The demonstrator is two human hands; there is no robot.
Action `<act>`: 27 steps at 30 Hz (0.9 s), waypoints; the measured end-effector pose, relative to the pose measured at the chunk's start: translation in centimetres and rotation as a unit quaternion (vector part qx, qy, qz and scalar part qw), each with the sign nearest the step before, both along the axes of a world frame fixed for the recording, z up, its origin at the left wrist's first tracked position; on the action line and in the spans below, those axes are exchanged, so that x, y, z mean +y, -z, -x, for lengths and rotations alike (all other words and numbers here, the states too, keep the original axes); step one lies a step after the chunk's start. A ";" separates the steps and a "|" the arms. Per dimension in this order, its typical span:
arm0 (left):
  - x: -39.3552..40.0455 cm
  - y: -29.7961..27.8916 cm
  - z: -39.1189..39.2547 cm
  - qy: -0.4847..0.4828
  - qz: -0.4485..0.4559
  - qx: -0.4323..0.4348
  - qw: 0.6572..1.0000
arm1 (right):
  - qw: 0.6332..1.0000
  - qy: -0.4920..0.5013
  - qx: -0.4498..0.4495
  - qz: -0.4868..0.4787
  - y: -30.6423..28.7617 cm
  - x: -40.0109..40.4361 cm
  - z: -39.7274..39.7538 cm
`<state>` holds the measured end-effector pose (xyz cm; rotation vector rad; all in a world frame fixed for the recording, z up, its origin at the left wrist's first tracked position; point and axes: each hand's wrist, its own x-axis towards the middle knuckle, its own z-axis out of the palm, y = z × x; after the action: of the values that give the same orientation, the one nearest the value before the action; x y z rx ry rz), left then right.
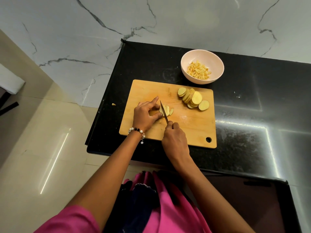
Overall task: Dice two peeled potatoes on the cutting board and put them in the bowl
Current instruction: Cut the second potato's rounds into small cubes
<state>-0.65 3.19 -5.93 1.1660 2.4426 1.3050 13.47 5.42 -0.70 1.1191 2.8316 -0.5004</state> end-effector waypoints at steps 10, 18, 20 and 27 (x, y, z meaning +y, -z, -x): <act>0.2 -0.1 -0.2 -0.008 0.002 -0.006 1.000 | 0.999 -0.027 -0.016 -0.016 0.3 -0.8 -0.8; 0.3 -0.6 -0.4 -0.020 0.033 -0.040 0.998 | 0.997 0.022 0.016 0.072 -2.3 0.2 -2.7; 0.5 -0.9 -0.8 -0.036 0.048 -0.038 0.997 | 0.997 0.038 0.046 0.058 -2.5 1.1 -2.4; 3.1 -1.9 -4.8 -0.116 0.187 -0.003 0.975 | 0.991 0.100 0.082 0.042 -1.3 3.6 -2.0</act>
<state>4.17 6.25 -4.01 0.8012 2.7246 0.8321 15.48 9.05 0.59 1.4134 2.8141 -0.7511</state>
